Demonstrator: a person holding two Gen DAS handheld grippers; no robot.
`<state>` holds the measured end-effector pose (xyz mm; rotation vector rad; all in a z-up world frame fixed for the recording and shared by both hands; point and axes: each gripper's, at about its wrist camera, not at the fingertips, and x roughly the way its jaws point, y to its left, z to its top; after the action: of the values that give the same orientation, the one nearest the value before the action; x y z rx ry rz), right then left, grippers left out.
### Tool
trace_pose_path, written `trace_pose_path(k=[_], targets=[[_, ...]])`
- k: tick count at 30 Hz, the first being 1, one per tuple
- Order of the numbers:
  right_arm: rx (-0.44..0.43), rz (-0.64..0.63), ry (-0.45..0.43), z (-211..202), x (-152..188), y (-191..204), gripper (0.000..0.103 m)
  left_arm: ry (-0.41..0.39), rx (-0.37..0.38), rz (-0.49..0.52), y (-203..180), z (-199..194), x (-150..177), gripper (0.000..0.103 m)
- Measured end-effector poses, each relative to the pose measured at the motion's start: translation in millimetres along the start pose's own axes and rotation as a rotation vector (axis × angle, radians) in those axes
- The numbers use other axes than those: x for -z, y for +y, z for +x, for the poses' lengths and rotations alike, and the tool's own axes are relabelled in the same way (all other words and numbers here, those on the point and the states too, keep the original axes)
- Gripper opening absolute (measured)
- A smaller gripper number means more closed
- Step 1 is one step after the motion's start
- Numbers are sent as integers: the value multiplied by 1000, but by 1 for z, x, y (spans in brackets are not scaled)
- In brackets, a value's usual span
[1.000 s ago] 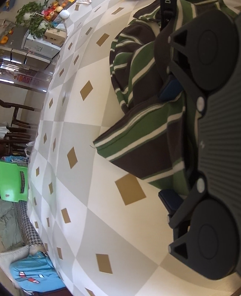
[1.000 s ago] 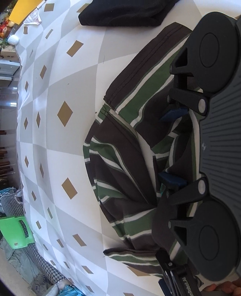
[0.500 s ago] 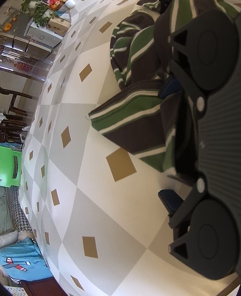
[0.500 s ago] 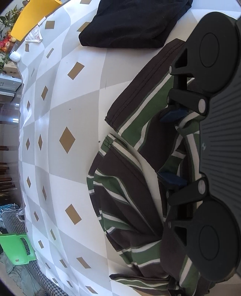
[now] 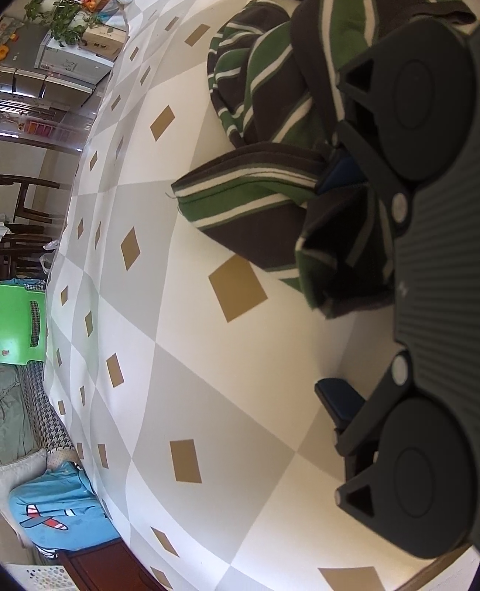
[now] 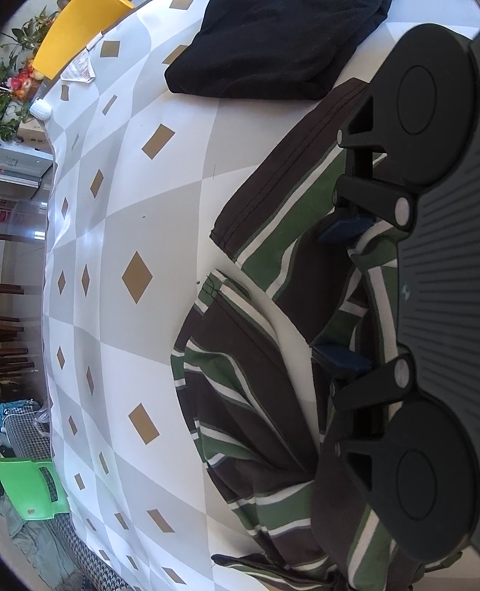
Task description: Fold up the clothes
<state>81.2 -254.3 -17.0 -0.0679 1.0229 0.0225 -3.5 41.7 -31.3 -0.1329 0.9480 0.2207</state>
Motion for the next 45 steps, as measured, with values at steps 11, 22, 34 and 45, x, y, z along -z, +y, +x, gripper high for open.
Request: trace_pose_path(k=[11,22,34,45], targets=[[-1,-17,-13,-1,3,1,60,-1,-52,27,8,-1,2,103],[-2,-17,-14,-1,3,1,60,-4,-86,17,15,-3,1,103],[-8,30,-16,-7,0,-1,60,-104,-33,30,-4,-30,-4,103],[-79,30,-32,-25,10,14,60,-66,64,189,-58,-31,16,103]])
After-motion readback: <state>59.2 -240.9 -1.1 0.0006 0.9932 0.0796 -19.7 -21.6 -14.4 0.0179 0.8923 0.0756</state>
